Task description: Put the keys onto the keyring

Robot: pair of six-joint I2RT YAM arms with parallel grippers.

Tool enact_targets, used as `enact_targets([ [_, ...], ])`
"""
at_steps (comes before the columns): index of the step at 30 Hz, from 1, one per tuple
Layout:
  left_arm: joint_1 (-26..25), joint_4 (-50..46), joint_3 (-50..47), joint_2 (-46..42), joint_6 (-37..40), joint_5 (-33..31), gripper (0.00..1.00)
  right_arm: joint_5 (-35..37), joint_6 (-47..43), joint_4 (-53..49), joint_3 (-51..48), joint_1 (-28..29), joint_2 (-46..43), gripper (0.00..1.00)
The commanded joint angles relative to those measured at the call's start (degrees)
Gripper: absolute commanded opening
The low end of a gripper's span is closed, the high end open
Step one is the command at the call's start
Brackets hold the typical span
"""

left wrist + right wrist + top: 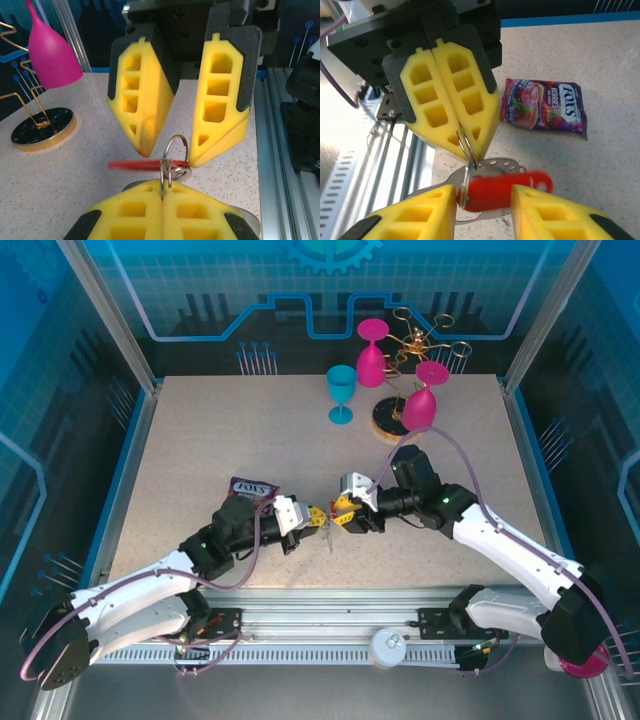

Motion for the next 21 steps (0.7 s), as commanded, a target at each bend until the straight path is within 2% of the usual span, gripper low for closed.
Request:
enact_targets([
  [1,-0.1,5.6,-0.7,-0.9,-0.3,2.6,0.00,-5.7,4.9,6.5,-1.2,-0.5,-0.2,0.37],
  [6,-0.1,6.9,-1.1,-0.7,-0.8,3.2,0.00,-7.4,5.9,8.1,-1.2,-0.8,0.3,0.38],
  [12,-0.1,8.4,-1.5,-0.5,-1.4,4.1,0.00,-8.5,7.4,10.5,-1.1,-1.0,1.3,0.32],
  [16,0.0,9.6,-1.7,0.0,-1.9,4.6,0.00,-9.1,7.4,10.8,-0.8,-1.2,2.0,0.20],
  [19,-0.1,10.0,-1.8,0.0,-2.1,4.5,0.00,-10.0,7.4,10.8,-0.5,-1.3,1.9,0.01],
  [21,-0.1,10.1,-1.7,0.1,-2.5,3.5,0.00,-10.2,7.2,10.3,-0.5,-1.5,1.8,0.00],
])
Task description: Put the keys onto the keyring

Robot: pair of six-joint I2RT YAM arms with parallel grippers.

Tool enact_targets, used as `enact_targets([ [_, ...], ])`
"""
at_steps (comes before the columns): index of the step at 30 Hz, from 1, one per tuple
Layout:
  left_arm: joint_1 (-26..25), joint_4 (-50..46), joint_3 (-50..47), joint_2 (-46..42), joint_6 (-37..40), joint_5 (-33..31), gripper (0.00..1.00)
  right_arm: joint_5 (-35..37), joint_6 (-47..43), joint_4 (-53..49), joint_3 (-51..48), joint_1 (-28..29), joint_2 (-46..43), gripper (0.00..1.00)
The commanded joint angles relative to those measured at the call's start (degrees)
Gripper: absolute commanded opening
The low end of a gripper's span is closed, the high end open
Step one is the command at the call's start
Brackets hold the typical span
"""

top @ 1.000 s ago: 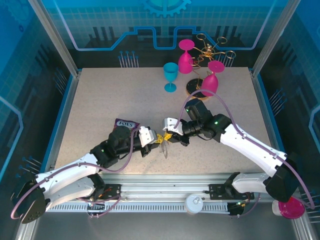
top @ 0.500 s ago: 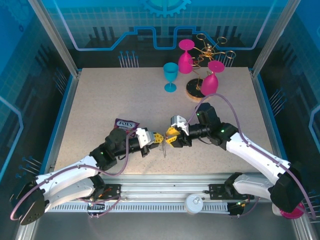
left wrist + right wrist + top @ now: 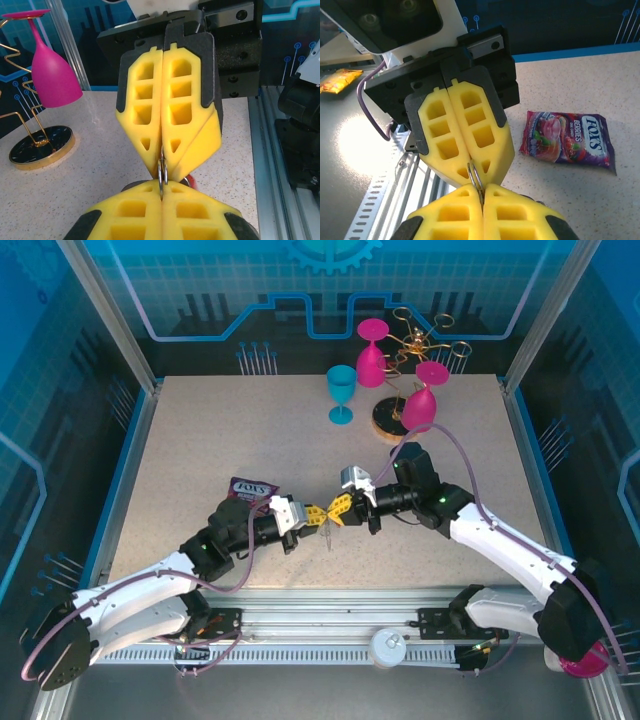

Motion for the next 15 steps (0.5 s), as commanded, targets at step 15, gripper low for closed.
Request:
enact_targets([
  [15,-0.3,-7.6,3.5,0.4,2.7,-1.9,0.20,11.5,-16.7,-23.8,11.2,3.3,1.8,0.00],
])
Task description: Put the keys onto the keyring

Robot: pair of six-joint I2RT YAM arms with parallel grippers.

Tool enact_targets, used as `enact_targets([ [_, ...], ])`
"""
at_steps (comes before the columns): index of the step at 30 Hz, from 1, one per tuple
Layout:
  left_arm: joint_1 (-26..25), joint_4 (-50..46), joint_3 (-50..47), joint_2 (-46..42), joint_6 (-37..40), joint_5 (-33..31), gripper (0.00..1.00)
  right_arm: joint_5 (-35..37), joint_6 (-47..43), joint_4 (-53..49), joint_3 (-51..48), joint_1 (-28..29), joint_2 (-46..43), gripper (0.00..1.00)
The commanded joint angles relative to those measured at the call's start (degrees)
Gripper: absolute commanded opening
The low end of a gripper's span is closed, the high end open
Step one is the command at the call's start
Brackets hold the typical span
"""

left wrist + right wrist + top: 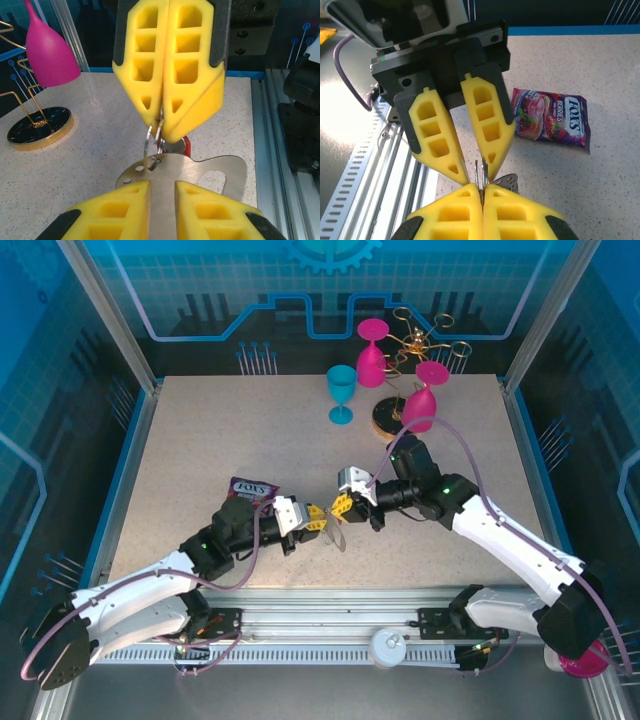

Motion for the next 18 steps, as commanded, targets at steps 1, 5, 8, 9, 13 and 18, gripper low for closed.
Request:
enact_targets([
  [1,-0.1,-1.1,2.3,0.4,1.4,-0.1,0.21,4.0,-4.9,-6.8,2.9,2.2,1.2,0.00],
  [5,-0.1,-0.4,2.5,0.3,1.5,1.0,0.22,6.7,-6.4,-8.7,3.9,3.6,1.9,0.00],
  [8,-0.1,-0.8,3.0,0.4,1.6,1.6,0.22,7.4,-6.7,-9.0,4.4,4.3,2.3,0.00],
  [9,-0.1,-1.0,3.1,0.4,1.6,2.0,0.21,7.6,-6.7,-9.0,4.6,4.7,2.3,0.00],
  [13,-0.1,-2.3,3.6,0.8,1.8,2.6,0.18,8.0,-6.8,-8.9,5.2,5.5,2.8,0.00],
  [18,-0.1,-2.2,4.0,1.2,1.8,3.3,0.17,8.6,-6.6,-8.6,5.6,6.4,3.5,0.00],
])
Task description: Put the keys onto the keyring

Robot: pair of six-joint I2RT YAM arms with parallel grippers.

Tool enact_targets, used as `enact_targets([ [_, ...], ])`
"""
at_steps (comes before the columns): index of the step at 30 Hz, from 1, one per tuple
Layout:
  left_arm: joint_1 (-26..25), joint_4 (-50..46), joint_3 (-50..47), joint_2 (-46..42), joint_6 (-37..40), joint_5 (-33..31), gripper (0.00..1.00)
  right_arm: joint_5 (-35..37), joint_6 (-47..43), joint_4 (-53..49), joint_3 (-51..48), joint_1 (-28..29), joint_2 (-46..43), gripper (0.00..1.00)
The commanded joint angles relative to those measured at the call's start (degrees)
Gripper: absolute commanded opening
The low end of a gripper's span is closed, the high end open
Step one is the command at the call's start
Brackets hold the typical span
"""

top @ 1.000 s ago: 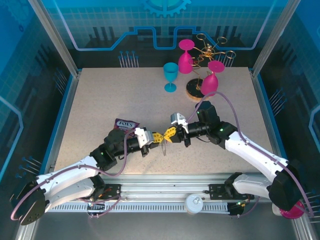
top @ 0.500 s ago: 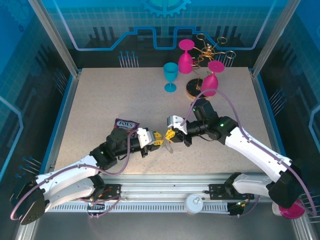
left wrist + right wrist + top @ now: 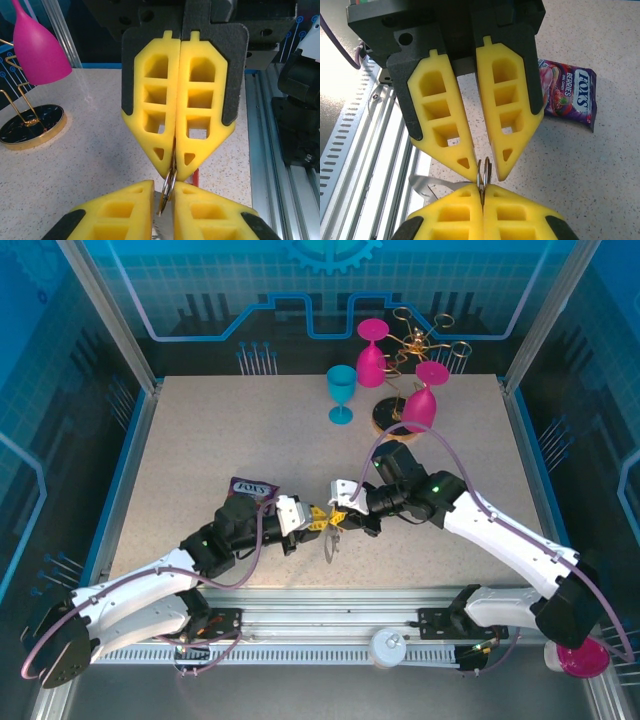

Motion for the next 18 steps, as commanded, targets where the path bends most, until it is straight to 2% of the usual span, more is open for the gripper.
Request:
enact_targets([
  [1,-0.1,0.3,2.5,0.4,1.1,2.0,0.16,0.0,-0.9,-0.9,2.0,1.5,1.0,0.00],
  [5,-0.1,0.2,2.9,0.9,1.2,2.4,0.14,1.1,-1.2,-1.7,2.9,2.4,2.2,0.00],
  [9,-0.1,0.1,3.2,1.3,1.6,3.1,0.00,1.5,-1.4,-2.4,3.9,3.0,3.1,0.00],
  [12,-0.2,0.9,2.6,0.9,1.8,2.6,0.00,0.2,1.1,0.2,2.5,2.1,1.8,0.00],
  [13,-0.1,1.7,2.1,0.5,2.0,2.2,0.00,-0.8,2.5,2.0,1.4,1.2,0.8,0.05],
  [14,-0.1,2.4,1.5,0.2,2.1,1.7,0.00,-2.0,4.5,4.4,-0.2,0.3,-0.5,0.18],
  [16,-0.1,4.3,0.3,-0.6,2.4,0.7,0.00,-5.2,9.0,9.1,-3.5,-2.4,-3.2,0.34],
  [18,-0.1,5.5,-0.4,-1.0,2.5,0.1,0.00,-7.2,12.5,11.8,-5.7,-3.9,-4.9,0.40],
])
